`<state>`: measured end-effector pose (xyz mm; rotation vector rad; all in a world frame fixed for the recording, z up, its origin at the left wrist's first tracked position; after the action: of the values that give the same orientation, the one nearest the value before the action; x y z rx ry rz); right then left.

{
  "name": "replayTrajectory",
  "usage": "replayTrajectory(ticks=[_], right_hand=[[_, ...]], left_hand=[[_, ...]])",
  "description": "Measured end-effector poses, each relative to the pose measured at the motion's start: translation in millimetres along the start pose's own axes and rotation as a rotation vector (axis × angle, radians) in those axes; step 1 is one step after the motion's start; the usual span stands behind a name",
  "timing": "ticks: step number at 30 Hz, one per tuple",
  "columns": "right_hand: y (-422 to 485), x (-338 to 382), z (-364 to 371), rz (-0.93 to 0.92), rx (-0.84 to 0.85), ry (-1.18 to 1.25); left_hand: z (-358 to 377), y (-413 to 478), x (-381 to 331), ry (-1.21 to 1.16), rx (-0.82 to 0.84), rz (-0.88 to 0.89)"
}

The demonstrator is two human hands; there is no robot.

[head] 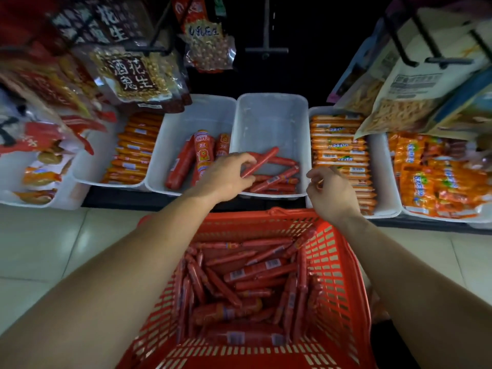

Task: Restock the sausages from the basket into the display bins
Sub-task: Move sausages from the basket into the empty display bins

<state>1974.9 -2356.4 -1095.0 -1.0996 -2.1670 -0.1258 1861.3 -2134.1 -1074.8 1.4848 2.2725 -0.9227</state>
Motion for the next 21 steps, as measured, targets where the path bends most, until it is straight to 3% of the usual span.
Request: replayTrajectory(ticks=[3, 6, 8, 13, 17, 21], right_hand=[[-31.0, 23.5, 4.4, -0.034, -0.033, 0.015], [-64.8, 35.7, 23.9, -0.052, -0.01, -0.037], [-85.6, 35.3, 46.6, -0.023, 0.097, -0.039], [-127.8, 13.2, 115.4, 0.089, 0.546, -0.169], [-137.5, 4.6, 169.4, 0.101, 0.788, -0.333], [-133.6, -4.5, 206.5, 0.096, 0.901, -0.541]], left_hand=[[3.4, -62.4, 7.7, -0.11, -0.125, 0.028], [26.2, -118.6, 25.6, -0.211, -0.123, -0.065], [49.3, -147.6, 42.5, -0.216, -0.06, -0.166], [113.4, -197.1, 85.0, -0.132, 0.207, -0.401], [148.1, -211.5, 102.5, -0.113, 0.242, -0.494], [176.1, -210.7, 122.2, -0.225, 0.218, -0.609]])
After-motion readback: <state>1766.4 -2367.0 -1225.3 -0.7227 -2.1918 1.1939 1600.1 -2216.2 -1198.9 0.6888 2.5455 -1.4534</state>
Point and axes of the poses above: each hand's wrist, its own y-axis towards the middle knuckle, its own z-axis out of the palm, x = y × z, the point moved 2 cm from there along y, towards the middle knuckle, and after that the axes turned 11 degrees about x, right-handed, at the moved point
